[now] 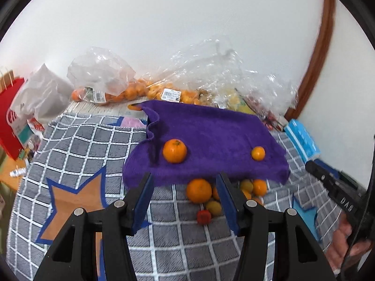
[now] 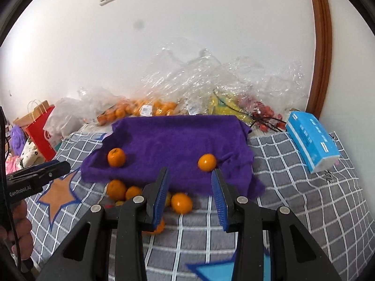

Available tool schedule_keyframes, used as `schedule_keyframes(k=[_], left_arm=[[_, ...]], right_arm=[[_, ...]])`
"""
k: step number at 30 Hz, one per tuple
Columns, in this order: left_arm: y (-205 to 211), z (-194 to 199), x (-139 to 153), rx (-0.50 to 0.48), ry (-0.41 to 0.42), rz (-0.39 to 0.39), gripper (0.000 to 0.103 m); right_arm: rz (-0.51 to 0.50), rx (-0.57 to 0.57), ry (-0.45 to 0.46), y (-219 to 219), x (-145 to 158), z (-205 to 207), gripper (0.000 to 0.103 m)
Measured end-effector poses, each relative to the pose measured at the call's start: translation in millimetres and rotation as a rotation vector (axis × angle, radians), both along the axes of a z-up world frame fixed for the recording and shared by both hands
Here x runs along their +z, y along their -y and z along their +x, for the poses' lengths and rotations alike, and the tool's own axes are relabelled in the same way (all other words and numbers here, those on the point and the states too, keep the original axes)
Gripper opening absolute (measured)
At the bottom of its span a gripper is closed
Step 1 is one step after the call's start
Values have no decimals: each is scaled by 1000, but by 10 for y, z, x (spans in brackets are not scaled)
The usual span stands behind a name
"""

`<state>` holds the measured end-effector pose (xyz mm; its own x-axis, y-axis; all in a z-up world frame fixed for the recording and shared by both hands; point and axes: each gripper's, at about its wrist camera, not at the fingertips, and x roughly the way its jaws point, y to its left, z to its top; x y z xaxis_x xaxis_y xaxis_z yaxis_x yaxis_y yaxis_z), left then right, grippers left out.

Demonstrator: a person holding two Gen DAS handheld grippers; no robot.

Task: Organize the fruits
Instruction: 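Withdraw both tools back from the towel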

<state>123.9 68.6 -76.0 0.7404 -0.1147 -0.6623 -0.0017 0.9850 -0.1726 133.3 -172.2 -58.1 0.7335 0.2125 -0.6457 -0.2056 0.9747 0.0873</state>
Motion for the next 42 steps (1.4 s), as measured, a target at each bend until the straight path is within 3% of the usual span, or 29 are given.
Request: schedule_keyframes(k=[6,17,30,42], left_arm=[[62,-225,-33,-28,33,17,53],[55,-351,-159,-18,-7,6,53],[32,-366,-325,5,-40,11,54],[-51,-342,-410,30,-74,6,55]], right_arm=[[24,-38,-11,114,-52,-194,37],[82,-69,-79,241,-220,-306,37],[-37,-14,-73,-32,-419,-380,44],[-46,20,-91,-103,-547,-395,44]])
